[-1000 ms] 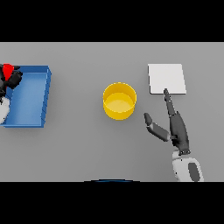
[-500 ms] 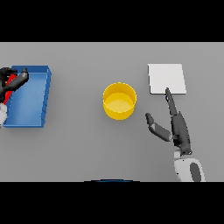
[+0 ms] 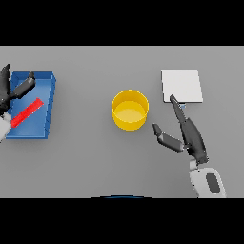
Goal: Pick up the red beaker and tilt it to pour out 1 green nut into yellow bowl. Pick up the yellow bowl and place it on the metallic measuring scale.
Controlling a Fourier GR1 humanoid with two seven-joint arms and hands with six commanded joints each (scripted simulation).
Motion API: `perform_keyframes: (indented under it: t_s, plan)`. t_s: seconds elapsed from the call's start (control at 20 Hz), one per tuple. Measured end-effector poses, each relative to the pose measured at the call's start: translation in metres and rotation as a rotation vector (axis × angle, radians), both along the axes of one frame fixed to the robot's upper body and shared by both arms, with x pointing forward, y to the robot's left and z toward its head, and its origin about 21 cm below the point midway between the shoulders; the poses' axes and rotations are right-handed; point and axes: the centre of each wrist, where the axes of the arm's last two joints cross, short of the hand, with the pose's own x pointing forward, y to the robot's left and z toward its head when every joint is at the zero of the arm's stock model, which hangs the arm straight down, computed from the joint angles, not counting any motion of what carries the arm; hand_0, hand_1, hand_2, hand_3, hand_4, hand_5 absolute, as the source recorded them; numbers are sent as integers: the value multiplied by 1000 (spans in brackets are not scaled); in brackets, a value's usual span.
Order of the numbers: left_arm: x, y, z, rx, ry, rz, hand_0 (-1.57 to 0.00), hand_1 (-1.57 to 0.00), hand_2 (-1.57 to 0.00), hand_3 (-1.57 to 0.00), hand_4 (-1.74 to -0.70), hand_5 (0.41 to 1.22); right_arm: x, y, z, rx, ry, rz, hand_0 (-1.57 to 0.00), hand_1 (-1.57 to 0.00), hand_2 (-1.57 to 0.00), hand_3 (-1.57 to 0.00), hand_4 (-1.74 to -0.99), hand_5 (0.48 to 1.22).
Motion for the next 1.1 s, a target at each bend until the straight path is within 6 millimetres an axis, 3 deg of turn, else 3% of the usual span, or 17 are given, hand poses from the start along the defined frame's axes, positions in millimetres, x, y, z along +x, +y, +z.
perform_keyframes:
  t_s: [0.2,0.35,0.55,0.8,1.1]
  plan:
    - [-1,-2,4,-14,-17,-24,-21,-17,-17,-16,-740,668,31,-7,28,-327,-12,173,1,1,1,1,-1122,674]
    - [-4,-5,2,-4,-8,-30,-10,-8,-8,-8,-733,680,48,6,40,-539,-49,305,1,1,1,1,-1192,677]
    - [-1,-3,1,-2,1,-12,-4,-3,-3,-3,-739,696,71,16,55,-759,-107,466,1,1,1,1,-1225,684]
    - [-1,-1,1,12,2,-12,0,0,0,0,-745,704,88,34,59,-1023,-139,629,1,1,1,1,-1215,711]
    - [-4,5,4,2,3,-10,1,1,1,1,-741,698,102,64,49,-1128,-81,737,1,1,1,1,-1231,725]
